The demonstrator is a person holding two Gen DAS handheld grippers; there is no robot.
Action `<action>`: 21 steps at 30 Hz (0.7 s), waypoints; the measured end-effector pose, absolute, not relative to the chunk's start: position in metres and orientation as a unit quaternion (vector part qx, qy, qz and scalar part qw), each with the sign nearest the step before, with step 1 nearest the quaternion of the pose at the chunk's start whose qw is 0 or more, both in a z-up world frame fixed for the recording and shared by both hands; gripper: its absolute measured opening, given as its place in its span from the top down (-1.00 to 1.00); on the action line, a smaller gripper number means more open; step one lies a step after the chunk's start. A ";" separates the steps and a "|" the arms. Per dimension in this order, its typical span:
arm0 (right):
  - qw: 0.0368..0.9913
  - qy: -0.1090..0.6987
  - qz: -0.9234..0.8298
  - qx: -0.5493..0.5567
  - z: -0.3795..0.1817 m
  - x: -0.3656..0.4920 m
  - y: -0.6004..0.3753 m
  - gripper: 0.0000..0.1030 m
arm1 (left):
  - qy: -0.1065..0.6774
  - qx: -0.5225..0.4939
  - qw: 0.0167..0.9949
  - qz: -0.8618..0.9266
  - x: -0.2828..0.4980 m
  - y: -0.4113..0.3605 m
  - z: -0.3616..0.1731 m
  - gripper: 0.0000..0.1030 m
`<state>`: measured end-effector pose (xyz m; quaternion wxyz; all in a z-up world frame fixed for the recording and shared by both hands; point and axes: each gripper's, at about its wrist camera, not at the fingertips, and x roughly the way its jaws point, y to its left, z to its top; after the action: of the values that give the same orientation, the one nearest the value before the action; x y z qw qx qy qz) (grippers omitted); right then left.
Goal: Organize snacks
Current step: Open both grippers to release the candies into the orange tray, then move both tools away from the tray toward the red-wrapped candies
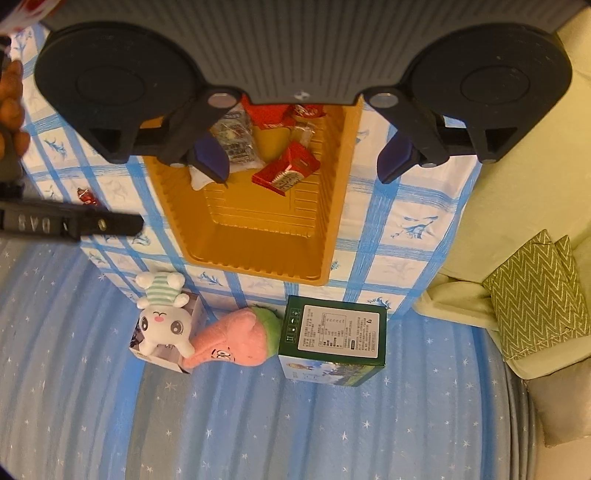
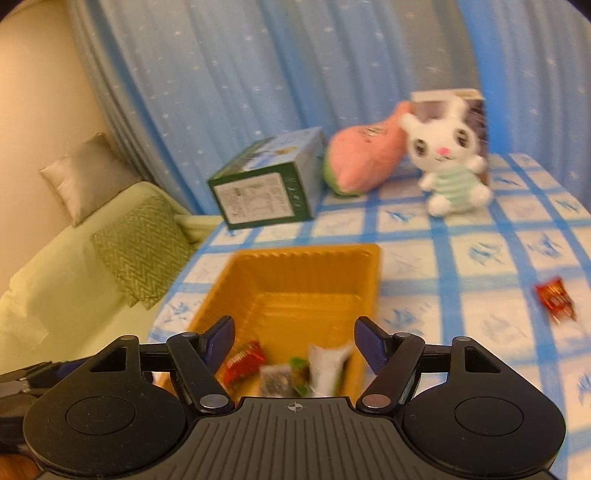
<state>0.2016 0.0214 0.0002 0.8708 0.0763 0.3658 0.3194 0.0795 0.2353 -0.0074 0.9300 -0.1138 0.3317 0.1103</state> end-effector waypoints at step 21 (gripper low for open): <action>0.890 0.387 0.237 0.041 0.009 0.098 -0.084 -0.39 | 0.321 -0.112 0.936 0.093 0.025 0.150 0.020 -0.96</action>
<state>0.0984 -0.0839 0.0087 0.8901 0.0412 0.3872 0.2369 0.0249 0.1498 0.0199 0.9358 -0.1117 0.3213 0.0927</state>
